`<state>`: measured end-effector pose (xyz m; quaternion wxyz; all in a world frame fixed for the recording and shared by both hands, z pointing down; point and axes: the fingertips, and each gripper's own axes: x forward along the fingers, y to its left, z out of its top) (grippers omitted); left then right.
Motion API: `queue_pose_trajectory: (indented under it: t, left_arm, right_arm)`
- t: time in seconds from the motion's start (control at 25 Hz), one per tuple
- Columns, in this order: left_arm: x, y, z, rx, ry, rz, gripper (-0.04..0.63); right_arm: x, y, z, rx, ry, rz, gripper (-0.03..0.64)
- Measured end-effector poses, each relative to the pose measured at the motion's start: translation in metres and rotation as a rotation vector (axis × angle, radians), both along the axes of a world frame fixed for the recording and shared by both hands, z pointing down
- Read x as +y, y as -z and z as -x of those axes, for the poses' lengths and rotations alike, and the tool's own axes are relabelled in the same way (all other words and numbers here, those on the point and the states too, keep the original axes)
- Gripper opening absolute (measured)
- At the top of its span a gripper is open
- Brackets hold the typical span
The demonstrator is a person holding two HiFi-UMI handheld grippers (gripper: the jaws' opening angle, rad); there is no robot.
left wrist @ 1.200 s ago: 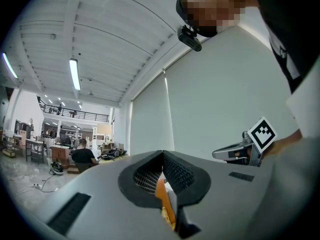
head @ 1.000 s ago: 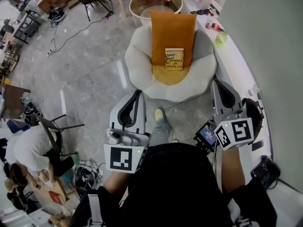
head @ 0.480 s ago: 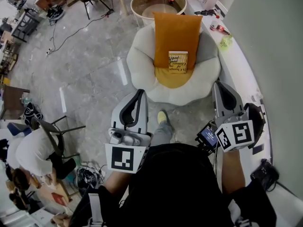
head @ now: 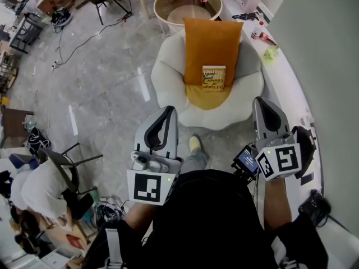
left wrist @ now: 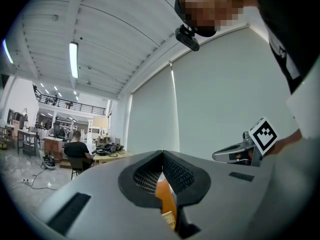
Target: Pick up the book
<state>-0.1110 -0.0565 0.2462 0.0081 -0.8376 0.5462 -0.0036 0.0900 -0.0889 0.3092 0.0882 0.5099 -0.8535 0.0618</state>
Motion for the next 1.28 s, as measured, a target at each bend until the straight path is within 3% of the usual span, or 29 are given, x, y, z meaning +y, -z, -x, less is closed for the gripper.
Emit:
queue_pose_trajectory:
  t: [0.68, 1.28]
  left_arm:
    - [-0.052, -0.01, 0.045, 0.026, 0.014, 0.01, 0.011]
    - [-0.07, -0.015, 0.059, 0.031, -0.014, 0.013, 0.011]
  right_arm:
    - [-0.056, -0.007, 0.045, 0.015, 0.02, 0.009, 0.014]
    - [-0.067, -0.009, 0.059, 0.027, -0.003, 0.013, 0.014]
